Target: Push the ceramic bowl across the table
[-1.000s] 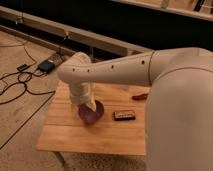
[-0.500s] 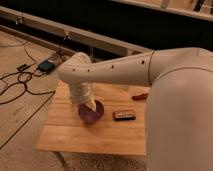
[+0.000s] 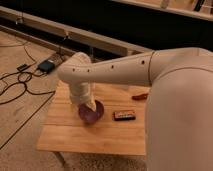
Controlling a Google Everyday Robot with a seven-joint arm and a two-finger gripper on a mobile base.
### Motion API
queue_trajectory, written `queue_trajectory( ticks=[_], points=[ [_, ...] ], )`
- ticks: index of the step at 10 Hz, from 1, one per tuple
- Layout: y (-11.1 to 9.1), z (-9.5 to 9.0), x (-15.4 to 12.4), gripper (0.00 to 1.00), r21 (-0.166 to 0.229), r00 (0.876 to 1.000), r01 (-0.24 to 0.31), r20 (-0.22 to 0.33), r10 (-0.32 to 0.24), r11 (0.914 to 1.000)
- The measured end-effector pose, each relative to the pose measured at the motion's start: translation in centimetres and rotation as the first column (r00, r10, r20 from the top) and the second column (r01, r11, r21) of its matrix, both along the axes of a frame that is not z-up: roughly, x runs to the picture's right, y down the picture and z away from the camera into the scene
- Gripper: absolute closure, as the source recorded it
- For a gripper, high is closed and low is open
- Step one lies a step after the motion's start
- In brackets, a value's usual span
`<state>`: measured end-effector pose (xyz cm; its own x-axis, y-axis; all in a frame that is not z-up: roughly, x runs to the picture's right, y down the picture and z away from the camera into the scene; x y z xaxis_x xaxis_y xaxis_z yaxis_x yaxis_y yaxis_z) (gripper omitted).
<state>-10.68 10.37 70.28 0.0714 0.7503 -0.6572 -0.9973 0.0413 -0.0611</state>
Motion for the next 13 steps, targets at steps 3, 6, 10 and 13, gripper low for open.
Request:
queue_trajectory(
  ticks=[3,6,10,13],
  points=[
    [-0.6,1.4,1.2,0.35,0.008,1.0,-0.005,-0.016,0.005,1.0],
    [-1.5,4.9,3.6,0.35,0.019,0.999,-0.012,-0.038,0.013,0.9998],
    [-2.2,9.9,7.2,0.35,0.039,0.996,-0.006,-0.088,0.009,0.9992],
    [-2.1,13.6,9.0,0.35,0.028,0.991,-0.007,-0.135,0.011,0.9996]
  ],
)
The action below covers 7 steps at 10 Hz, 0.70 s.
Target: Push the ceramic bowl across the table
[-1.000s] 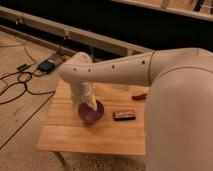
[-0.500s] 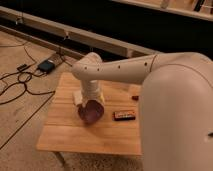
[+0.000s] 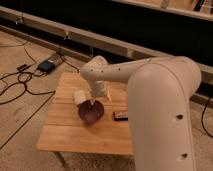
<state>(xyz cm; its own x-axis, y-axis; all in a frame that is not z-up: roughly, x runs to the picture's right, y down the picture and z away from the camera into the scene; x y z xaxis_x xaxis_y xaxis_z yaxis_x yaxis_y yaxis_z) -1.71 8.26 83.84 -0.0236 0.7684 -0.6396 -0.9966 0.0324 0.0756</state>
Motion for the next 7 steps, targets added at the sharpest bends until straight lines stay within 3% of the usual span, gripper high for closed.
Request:
queue_trajectory(
  ticks=[2,7],
  points=[
    [-0.9,1.6,1.2,0.35,-0.007,0.999,-0.031,-0.025,0.031,0.9995],
    [-3.3,2.9,3.0,0.35,-0.005,0.995,-0.093,-0.031,0.093,0.9957]
  ],
)
